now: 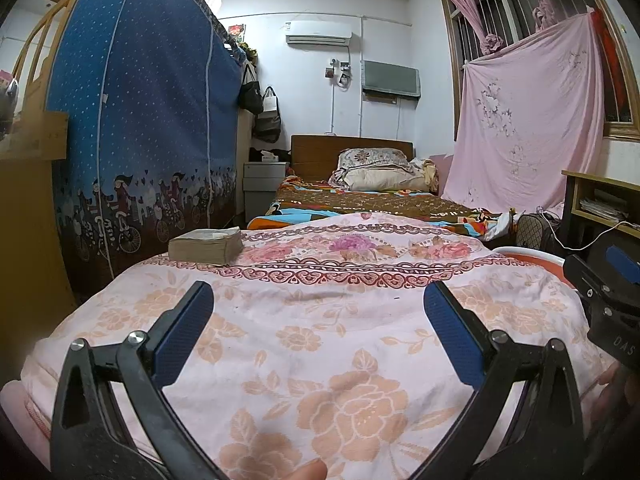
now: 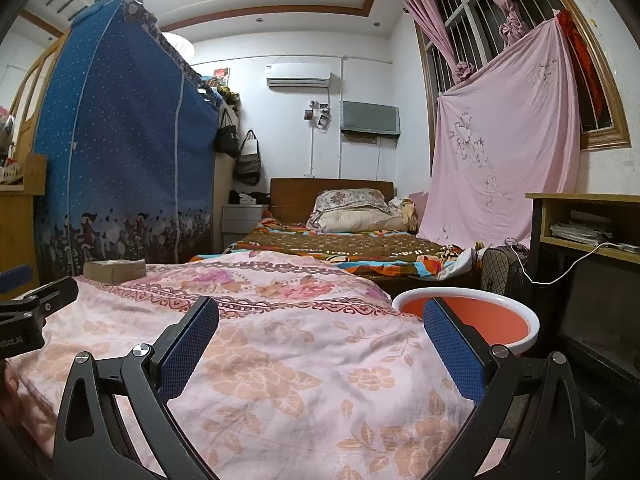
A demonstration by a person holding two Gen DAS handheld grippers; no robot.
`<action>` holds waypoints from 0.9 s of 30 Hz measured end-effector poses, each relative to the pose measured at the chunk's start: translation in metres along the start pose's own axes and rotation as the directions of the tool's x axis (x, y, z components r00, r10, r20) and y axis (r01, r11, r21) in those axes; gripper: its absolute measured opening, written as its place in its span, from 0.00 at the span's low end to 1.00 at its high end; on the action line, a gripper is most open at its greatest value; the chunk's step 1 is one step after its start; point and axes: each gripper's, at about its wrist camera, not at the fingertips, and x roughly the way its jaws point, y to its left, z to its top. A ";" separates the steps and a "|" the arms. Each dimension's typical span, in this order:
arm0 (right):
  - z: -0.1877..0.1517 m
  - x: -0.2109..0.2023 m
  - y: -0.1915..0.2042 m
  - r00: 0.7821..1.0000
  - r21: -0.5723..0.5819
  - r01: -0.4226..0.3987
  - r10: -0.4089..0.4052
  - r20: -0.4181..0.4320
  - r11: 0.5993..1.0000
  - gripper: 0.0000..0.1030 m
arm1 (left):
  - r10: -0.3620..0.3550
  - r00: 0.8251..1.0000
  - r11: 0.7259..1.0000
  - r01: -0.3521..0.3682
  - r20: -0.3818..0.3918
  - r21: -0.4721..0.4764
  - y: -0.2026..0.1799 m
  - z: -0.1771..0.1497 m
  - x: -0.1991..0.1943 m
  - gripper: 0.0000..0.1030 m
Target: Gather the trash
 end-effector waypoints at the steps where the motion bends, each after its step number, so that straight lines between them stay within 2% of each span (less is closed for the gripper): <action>1: 0.000 0.000 0.000 1.000 0.000 0.000 0.000 0.000 1.000 1.00 | 0.000 1.000 1.000 0.000 0.001 0.000 0.000 0.000 0.000 0.89; 27: 0.000 0.000 -0.001 1.000 0.000 -0.001 0.001 -0.002 1.000 1.00 | -0.002 1.000 1.000 0.002 0.004 0.004 -0.001 0.002 -0.003 0.89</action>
